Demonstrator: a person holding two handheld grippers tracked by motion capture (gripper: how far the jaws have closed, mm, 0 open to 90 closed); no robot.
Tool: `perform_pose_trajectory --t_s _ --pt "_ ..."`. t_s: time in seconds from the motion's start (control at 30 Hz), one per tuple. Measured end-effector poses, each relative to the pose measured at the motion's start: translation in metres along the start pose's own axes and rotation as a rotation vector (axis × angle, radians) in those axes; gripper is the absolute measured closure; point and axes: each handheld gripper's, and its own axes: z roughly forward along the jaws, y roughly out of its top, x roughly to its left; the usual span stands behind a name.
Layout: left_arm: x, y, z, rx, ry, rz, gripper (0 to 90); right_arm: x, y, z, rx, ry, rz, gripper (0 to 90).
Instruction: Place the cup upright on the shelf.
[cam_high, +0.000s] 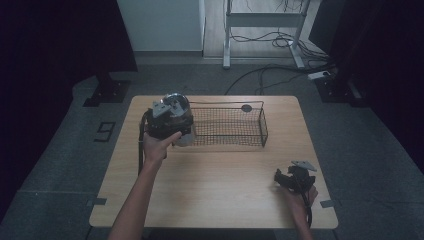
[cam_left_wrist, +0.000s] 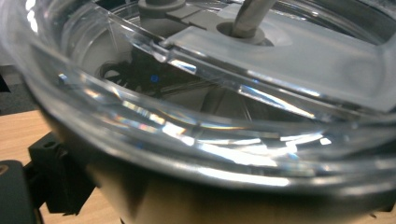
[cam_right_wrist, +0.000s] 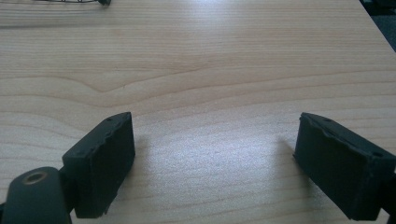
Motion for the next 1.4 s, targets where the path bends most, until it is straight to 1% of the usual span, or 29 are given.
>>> perform_pose_trajectory --t_s 0.27,0.4,0.67,0.83,1.2,1.4 --pt "0.0 0.007 0.012 0.012 0.022 0.003 3.8 0.0 0.0 0.0 0.0 0.0 0.0 11.9" --pt "-0.001 0.01 0.018 0.016 0.023 0.003 3.8 0.0 0.0 0.0 0.0 0.0 0.0 11.9" --pt "-0.001 0.016 0.03 0.032 0.046 0.025 3.8 0.0 0.0 0.0 0.0 -0.001 0.0 11.9" --pt "-0.001 0.018 0.038 0.035 0.046 0.021 3.8 0.0 0.0 0.0 0.0 0.0 0.001 11.9" --pt "-0.003 0.02 0.058 0.049 0.062 0.021 3.8 0.0 0.0 0.0 -0.001 0.001 -0.001 11.9" --pt "-0.001 0.02 0.072 0.058 0.071 0.001 3.8 0.0 0.0 0.0 0.001 0.001 0.0 11.9"
